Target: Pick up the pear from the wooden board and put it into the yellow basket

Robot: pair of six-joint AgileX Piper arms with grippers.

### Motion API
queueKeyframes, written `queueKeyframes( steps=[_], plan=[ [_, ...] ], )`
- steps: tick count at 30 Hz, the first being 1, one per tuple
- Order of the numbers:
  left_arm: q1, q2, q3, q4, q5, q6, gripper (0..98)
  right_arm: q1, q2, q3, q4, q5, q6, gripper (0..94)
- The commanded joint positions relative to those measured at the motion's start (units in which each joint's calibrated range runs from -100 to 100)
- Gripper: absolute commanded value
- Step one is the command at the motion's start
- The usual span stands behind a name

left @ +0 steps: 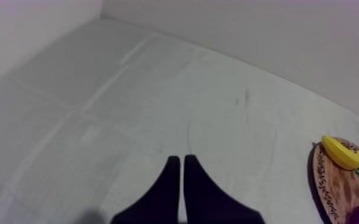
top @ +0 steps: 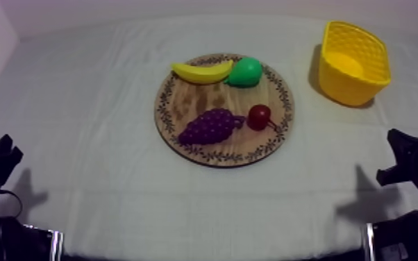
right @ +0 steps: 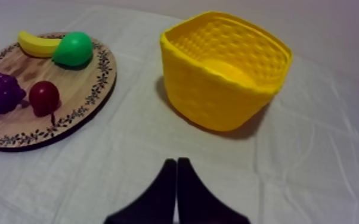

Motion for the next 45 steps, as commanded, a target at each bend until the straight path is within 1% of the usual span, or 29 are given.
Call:
queueKeyframes(
  steps=[1,17,19,24,26,27,29,33,39,45],
  plan=[
    [-0.03,-0.04,0.0,0.01,-0.01,0.01,0.1,0.02,0.04,0.0,-0.03,-0.05,0.0,0.6],
    [-0.03,-0.04,0.0,0.01,-0.01,0.01,0.1,0.02,0.04,0.0,-0.03,-0.05,0.0,0.6],
    [-0.03,-0.04,0.0,0.01,-0.01,0.01,0.1,0.0,0.04,-0.32,-0.04,1.28,-0.41,0.5],
    [-0.03,-0.04,0.0,0.01,-0.01,0.0,0.1,0.26,0.04,-0.24,0.0,1.14,-2.99,0.4],
    [-0.03,-0.04,0.0,0.01,-0.01,0.01,0.1,-0.04,0.06,-0.24,0.75,1.53,-4.1,0.5],
    [-0.03,-0.04,0.0,0.01,-0.01,0.01,0.1,-0.3,0.16,-0.6,1.28,2.77,-3.17,0.5],
    [-0.03,-0.04,0.0,0.01,-0.01,-0.01,0.1,-0.57,0.77,-1.52,0.2,5.56,1.1,0.4],
    [-0.03,-0.04,0.0,0.01,-0.01,-0.02,0.1,0.21,3.39,-4.41,-2.01,7.36,5.59,0.4],
    [-0.03,-0.04,0.0,0.01,-0.01,-0.03,0.1,1.78,15.04,-18.47,-4.83,8.61,9.23,0.4],
    [-0.03,-0.04,0.0,0.01,-0.01,-0.03,0.1,1.16,29.44,-36.54,-5.19,11.72,10.82,0.4]
  ],
)
